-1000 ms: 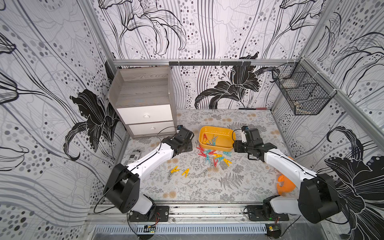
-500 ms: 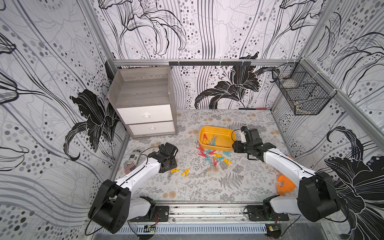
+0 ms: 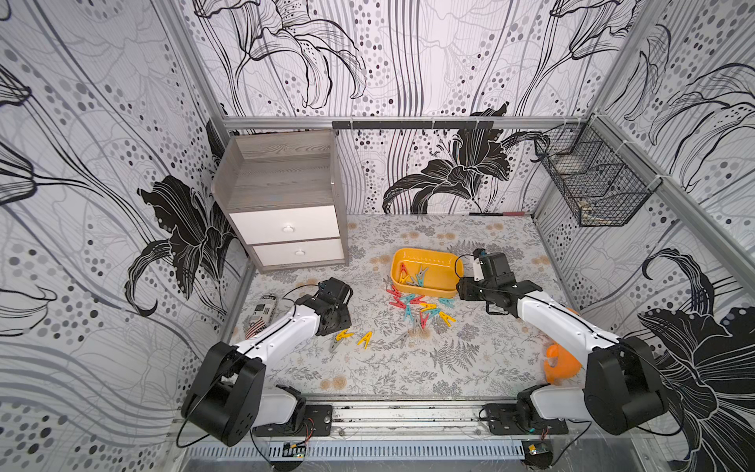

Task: Put the clothespins into the storage box
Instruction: Pick up the clothespin from the center of the board.

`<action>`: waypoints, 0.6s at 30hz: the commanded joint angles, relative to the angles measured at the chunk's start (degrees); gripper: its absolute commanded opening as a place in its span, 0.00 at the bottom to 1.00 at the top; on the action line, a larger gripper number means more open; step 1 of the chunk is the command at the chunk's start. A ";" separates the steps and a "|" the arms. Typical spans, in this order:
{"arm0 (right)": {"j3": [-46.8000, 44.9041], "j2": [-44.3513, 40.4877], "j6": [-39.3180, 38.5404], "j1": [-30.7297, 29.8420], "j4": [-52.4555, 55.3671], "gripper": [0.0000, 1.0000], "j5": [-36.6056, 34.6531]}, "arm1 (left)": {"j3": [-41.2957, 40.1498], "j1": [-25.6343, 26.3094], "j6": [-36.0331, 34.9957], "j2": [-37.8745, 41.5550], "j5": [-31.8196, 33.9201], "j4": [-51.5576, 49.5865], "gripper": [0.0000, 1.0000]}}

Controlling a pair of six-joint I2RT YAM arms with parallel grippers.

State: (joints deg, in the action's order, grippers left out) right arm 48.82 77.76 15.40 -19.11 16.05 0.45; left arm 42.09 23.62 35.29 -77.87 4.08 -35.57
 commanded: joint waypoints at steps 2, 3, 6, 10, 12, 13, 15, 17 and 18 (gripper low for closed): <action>-0.30 0.14 -0.71 -0.48 0.18 0.64 0.18 | 0.15 -0.09 -3.91 -2.95 -2.45 0.94 0.42; -0.34 0.05 -0.71 -0.44 0.32 0.64 0.04 | 0.21 -0.06 -3.82 -3.58 -2.15 0.86 0.42; -0.34 -0.30 -0.88 -0.40 0.62 0.64 -0.21 | -0.13 0.10 -4.24 -4.55 -2.64 1.43 0.42; -0.40 -0.15 -0.81 -0.46 0.46 0.64 -0.19 | 0.32 0.36 -4.79 -4.98 -2.59 1.74 0.42; -0.60 -0.06 -0.57 -0.40 0.22 0.64 -0.07 | 0.82 0.80 -5.18 -5.28 -2.53 1.65 0.42; -0.73 0.02 -0.55 -0.44 0.05 0.64 -0.01 | 0.97 1.17 -5.25 -5.66 -2.53 1.65 0.41; -0.83 0.03 -0.38 -0.46 -0.15 0.65 0.09 | 1.32 1.97 -5.57 -6.60 -2.28 1.56 0.41; -1.14 -0.06 -0.29 -0.47 -0.36 0.65 0.07 | 1.38 2.62 -5.25 -7.54 -1.11 1.22 0.41; -1.25 -0.19 -0.28 -0.44 -0.40 0.64 0.04 | 1.25 2.96 -5.15 -7.75 -0.68 1.26 0.41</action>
State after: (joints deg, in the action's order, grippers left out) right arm 48.62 77.73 15.40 -19.11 15.86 0.43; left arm 42.98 25.56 30.98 -83.83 2.13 -34.35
